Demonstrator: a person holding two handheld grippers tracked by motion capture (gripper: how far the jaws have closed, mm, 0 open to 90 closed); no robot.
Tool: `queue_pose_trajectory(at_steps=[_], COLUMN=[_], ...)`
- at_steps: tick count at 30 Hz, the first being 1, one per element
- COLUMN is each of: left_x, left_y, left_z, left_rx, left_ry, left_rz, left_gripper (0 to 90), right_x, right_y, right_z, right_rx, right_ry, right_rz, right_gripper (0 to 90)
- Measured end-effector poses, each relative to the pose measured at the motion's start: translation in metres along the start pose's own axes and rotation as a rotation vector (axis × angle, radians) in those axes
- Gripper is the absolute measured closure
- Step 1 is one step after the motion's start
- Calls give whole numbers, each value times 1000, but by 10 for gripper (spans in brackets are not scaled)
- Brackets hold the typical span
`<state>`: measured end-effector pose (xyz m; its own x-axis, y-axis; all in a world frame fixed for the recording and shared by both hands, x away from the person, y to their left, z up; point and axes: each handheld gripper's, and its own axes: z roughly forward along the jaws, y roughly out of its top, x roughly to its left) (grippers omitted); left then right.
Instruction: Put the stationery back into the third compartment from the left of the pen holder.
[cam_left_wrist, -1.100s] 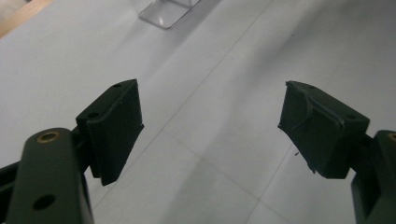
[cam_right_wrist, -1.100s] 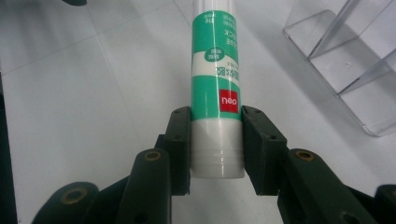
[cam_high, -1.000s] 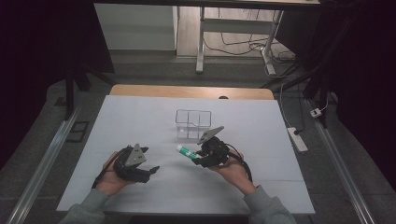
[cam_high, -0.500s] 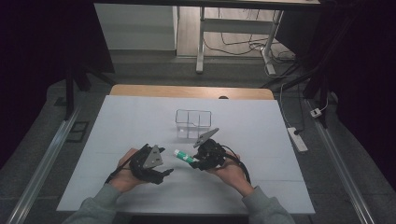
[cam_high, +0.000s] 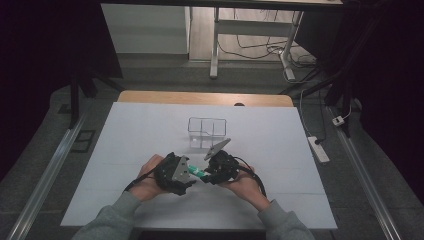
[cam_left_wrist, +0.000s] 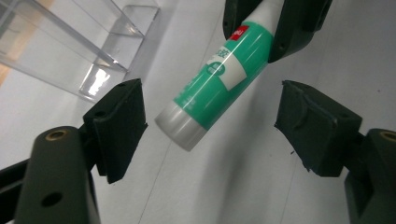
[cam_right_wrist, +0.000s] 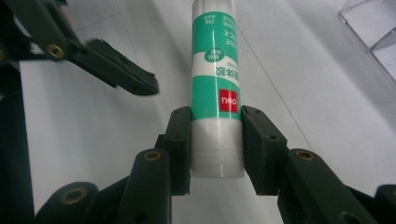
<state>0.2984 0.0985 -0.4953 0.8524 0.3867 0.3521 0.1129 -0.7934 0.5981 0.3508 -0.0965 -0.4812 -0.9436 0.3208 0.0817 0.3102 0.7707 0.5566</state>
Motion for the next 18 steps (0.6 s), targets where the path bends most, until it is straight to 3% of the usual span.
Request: queue_pose_trajectory(at_steps=[7, 10, 11, 15, 18], left_x=[-6, -9, -9, -9, -12], left_y=[0, 1, 0, -1, -1], left_z=[9, 11, 11, 11, 13], left_rx=[59, 77, 77, 85, 70], left_ry=[37, 69, 59, 6, -30], left_rz=[77, 120, 121, 136, 133], left_gripper=[327, 450, 469, 548, 616], right_x=[0, 4, 5, 6, 4], right_y=[1, 3, 4, 3, 4], right_z=[-1, -2, -1, -3, -8], right_rx=[-21, -15, -13, -24, -72], right_ry=[48, 70, 63, 73, 76], right_rz=[-16, -33, -53, -50, -40], right_gripper=[652, 652, 652, 645, 626])
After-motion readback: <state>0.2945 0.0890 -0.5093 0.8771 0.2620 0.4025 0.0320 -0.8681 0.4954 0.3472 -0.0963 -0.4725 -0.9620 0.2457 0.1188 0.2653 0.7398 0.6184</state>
